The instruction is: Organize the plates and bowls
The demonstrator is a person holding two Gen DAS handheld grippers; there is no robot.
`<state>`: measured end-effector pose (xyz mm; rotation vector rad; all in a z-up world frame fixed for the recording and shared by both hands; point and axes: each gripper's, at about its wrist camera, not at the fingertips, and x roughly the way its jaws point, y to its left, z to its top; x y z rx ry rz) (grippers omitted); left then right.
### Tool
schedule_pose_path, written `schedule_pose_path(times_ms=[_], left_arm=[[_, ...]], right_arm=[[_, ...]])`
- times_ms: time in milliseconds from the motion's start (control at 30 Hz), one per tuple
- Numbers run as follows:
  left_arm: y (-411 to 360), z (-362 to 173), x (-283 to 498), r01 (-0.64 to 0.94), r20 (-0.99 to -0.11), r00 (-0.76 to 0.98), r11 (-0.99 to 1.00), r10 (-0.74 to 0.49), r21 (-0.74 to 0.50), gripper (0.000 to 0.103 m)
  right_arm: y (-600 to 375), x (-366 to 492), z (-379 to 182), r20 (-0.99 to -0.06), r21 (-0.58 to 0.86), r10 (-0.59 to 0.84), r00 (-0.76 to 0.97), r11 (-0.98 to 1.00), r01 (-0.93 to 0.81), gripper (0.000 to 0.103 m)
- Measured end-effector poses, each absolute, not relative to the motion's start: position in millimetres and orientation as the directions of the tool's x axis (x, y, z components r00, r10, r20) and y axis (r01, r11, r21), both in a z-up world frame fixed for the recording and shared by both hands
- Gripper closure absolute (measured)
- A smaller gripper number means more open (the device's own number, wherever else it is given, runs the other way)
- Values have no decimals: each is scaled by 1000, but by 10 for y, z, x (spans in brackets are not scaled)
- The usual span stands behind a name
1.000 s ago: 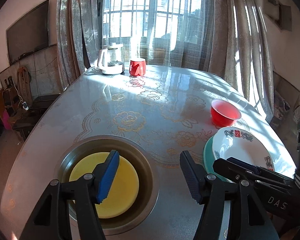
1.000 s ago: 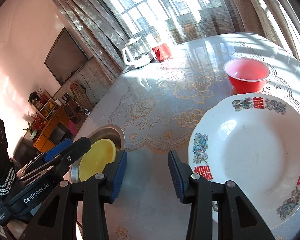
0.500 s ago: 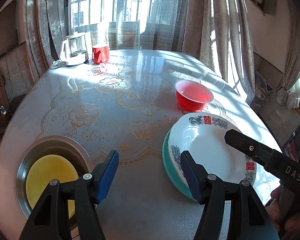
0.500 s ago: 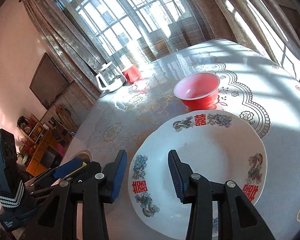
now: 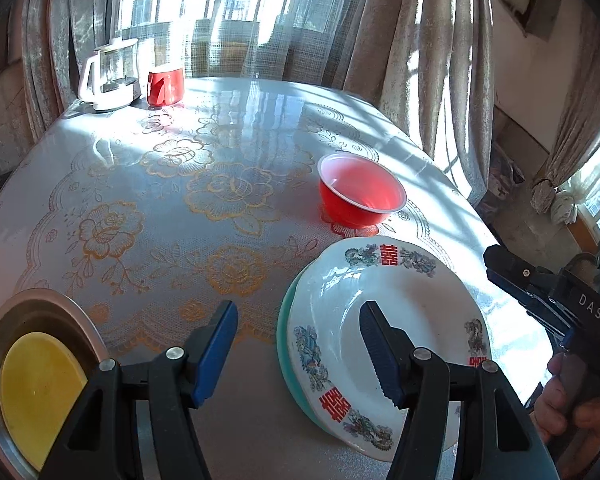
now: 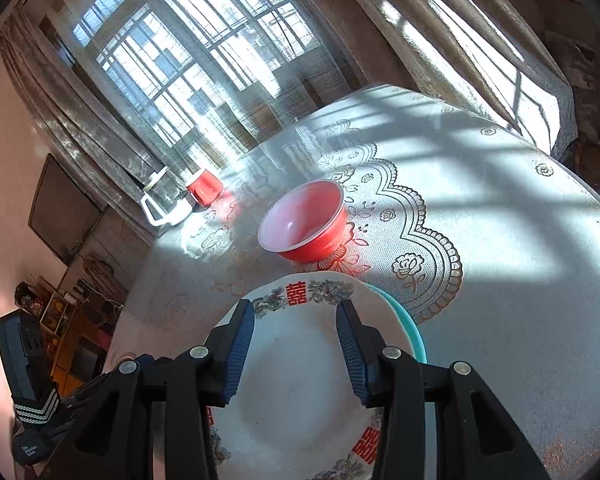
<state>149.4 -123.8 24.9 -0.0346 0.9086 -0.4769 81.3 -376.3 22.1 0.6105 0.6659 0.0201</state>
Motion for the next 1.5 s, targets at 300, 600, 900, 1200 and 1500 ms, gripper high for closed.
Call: schedule_pose_path(times_ms=[300, 600, 900, 1200, 1500], left_arm=[[-1452, 259, 1899, 373, -737, 483, 873, -473, -316, 53], [-1609, 180, 2432, 326, -696, 454, 830, -557, -452, 50], [-1866, -36, 2853, 302, -714, 386, 811, -585, -501, 58], [-2004, -148, 2922, 336, -729, 344, 803, -591, -492, 87], [-1670, 22, 2618, 328, -719, 424, 833, -551, -445, 87]], right_arm=[[-4111, 1142, 183, -595, 565, 195, 779, 791, 234, 60], [-4086, 1710, 116, -630, 553, 232, 741, 804, 219, 60], [-4038, 2185, -75, -680, 543, 252, 688, 804, 242, 60], [-3920, 2274, -211, -729, 471, 224, 646, 849, 238, 76], [-3675, 2187, -66, -701, 482, 271, 659, 862, 158, 77]])
